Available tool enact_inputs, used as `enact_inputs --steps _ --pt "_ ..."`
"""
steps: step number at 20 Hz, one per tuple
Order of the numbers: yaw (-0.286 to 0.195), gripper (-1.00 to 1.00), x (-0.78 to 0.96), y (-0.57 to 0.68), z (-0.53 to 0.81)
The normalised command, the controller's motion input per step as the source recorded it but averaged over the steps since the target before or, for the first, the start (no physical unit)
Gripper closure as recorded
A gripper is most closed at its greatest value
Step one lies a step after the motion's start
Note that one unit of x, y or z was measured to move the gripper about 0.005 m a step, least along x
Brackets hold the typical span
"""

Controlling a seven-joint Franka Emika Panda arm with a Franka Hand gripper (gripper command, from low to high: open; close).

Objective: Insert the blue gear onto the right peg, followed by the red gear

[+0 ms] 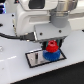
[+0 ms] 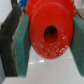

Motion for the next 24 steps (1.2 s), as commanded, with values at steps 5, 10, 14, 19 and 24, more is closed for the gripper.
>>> enact_inputs --steps 5,10,14,19,24 --pt "0.0 1.0 0.42 0.07 0.27" --pt "0.0 1.0 0.3 0.06 0.18" --pt "0.0 1.0 0.01 0.02 0.1" --pt "0.0 1.0 0.06 0.0 0.05" --pt "0.0 1.0 0.08 0.03 0.21"
